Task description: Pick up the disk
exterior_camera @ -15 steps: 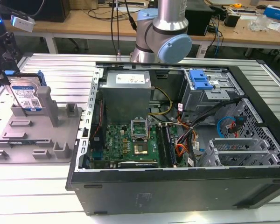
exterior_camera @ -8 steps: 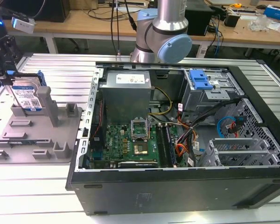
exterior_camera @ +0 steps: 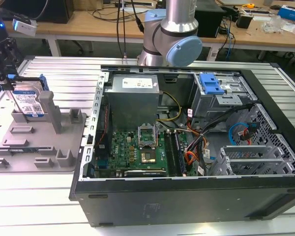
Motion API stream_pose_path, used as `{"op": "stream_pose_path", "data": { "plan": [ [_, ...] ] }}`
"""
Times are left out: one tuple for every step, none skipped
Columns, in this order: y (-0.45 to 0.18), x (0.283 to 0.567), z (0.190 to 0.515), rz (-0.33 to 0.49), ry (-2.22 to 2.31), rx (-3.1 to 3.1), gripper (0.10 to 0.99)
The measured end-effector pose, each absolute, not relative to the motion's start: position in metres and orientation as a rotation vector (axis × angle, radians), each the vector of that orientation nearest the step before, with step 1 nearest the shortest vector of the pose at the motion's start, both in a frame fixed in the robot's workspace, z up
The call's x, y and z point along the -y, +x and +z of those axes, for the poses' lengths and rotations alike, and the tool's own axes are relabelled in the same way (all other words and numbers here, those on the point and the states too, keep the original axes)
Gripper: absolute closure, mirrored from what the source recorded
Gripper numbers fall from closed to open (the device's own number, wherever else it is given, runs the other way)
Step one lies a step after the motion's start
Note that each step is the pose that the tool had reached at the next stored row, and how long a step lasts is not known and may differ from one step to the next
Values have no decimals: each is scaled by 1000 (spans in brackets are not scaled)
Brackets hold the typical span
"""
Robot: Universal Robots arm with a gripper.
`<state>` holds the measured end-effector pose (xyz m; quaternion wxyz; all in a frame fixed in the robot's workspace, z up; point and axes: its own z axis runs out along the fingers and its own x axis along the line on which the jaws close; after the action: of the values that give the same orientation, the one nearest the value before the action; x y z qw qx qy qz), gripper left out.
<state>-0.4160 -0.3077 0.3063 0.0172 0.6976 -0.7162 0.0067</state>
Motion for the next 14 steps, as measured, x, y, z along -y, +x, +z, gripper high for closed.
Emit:
{"op": "stream_pose_path", "data": {
  "plan": [
    [-416, 308, 306, 21, 2171, 2223, 620],
    [-416, 308, 305, 21, 2174, 2220, 620],
    [-416, 308, 305, 22, 2175, 2219, 620],
    [-416, 308, 305, 22, 2177, 2218, 620],
    [-416, 308, 304, 24, 2180, 2217, 620],
    [-416, 308, 304, 24, 2181, 2216, 620],
    [-416, 308, 304, 25, 2183, 2215, 620],
    [-416, 308, 304, 26, 2185, 2214, 620],
    [-416, 308, 304, 26, 2186, 2213, 620],
    [-416, 308, 303, 26, 2186, 2213, 620],
    [-416, 308, 303, 26, 2187, 2212, 620],
    [-416, 308, 302, 26, 2188, 2211, 620],
    [-416, 308, 302, 26, 2189, 2210, 620],
    [-416, 308, 302, 26, 2190, 2209, 620]
  ]
}}
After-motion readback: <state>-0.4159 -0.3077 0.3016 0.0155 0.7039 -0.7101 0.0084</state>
